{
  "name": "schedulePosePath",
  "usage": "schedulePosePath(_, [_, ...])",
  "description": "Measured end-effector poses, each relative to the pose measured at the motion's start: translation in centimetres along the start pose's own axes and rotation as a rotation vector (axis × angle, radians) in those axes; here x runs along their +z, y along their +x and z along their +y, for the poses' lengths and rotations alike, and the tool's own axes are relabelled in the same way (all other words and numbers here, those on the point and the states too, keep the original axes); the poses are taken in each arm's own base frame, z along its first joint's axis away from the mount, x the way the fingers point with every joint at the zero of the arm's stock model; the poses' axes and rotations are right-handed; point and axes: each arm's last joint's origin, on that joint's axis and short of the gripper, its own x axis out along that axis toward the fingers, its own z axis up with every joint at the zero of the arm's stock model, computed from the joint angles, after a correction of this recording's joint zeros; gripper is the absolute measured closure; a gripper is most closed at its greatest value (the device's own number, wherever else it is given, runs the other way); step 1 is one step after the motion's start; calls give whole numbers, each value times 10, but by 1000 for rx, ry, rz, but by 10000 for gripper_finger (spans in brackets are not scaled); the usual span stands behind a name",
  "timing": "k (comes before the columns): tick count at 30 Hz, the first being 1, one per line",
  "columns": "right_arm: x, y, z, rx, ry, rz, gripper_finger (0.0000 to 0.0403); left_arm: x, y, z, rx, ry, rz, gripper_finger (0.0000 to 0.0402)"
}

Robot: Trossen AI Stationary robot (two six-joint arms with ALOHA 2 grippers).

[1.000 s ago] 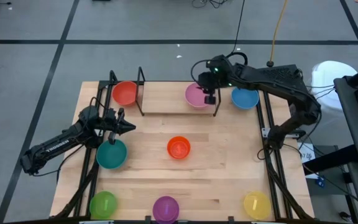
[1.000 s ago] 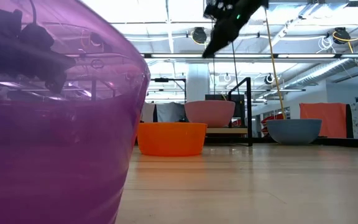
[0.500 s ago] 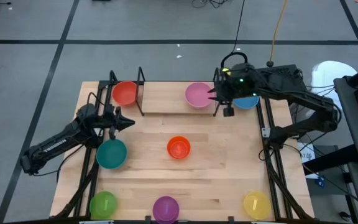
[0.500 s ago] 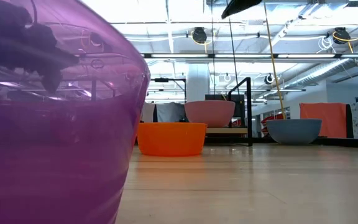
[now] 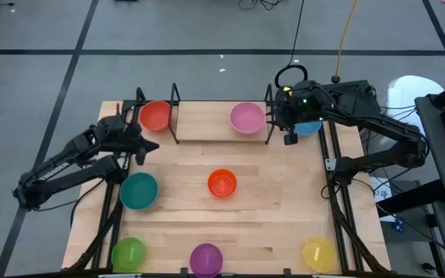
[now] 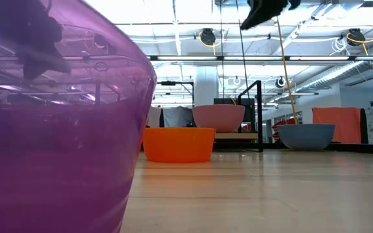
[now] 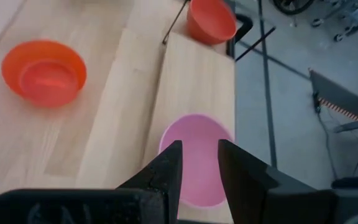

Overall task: Place and stack bowls onto a shelf
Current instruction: Stack the dark green bowl on top of the pink bowl on the shelf

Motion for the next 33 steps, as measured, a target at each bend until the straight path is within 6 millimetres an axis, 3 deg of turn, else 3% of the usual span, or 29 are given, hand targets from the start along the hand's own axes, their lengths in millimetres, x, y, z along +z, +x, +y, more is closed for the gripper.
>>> schedulePosePath(8, [-16,16,6,35,-35,67,305,17,-3,-7,-36,-238,-67,369])
schedulePosePath(18, [-14,16,4,11,-44,39,305,23,1,-8,-69,-458,-85,369])
schedulePosePath(24, [-13,16,3,5,-44,30,305,30,5,-11,-139,-417,-97,371])
schedulePosePath(28, [-13,16,3,5,-44,31,305,34,5,-14,-192,-389,-112,395])
schedulePosePath(33, [-13,16,3,5,-45,31,305,37,4,-15,-205,-308,-147,386])
